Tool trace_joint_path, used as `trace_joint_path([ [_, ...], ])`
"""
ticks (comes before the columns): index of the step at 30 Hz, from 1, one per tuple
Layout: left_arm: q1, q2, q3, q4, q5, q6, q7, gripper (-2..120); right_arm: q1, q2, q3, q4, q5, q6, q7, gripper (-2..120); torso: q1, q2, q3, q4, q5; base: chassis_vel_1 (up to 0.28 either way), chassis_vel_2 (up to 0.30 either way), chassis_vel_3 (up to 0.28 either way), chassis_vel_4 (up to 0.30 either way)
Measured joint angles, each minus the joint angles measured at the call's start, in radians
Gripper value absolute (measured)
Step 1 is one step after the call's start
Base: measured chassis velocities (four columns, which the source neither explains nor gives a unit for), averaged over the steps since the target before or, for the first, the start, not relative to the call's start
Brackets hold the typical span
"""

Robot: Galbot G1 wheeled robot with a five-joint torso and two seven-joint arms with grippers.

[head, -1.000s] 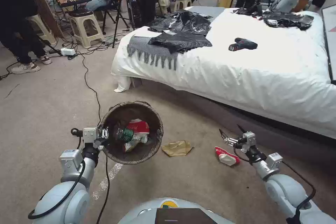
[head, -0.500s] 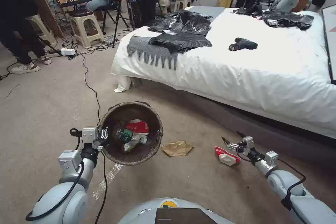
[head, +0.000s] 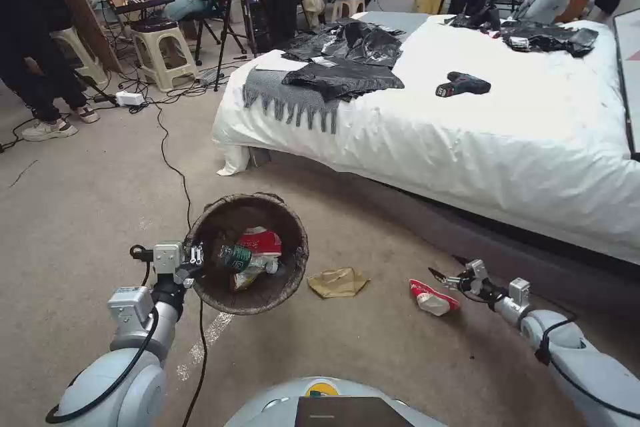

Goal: Pick up the trash bin, then pick up the garbage from the floor and place it into the trash bin.

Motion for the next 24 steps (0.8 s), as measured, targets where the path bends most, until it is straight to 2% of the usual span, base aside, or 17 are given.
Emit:
trace_joint_path([
  [12, 0.005, -0.002, -0.007, -0.004, 0.0, 0.001, -0.002, 3, 0.135, 0.023, -0.138, -0.206, -0.016, 0.049, -0.061, 100, 0.0, 0.0, 0.0, 0.0, 0.0, 0.0, 0.0, 0.0, 0.0],
  [24, 0.005, -0.004, -0.005, -0.002, 0.002, 0.002, -0.003, 3, 0.124, 0.073, -0.157, -0.215, -0.059, 0.066, -0.034, 100, 0.0, 0.0, 0.0, 0.0, -0.0003, 0.0, 0.0, 0.0, 0.0],
])
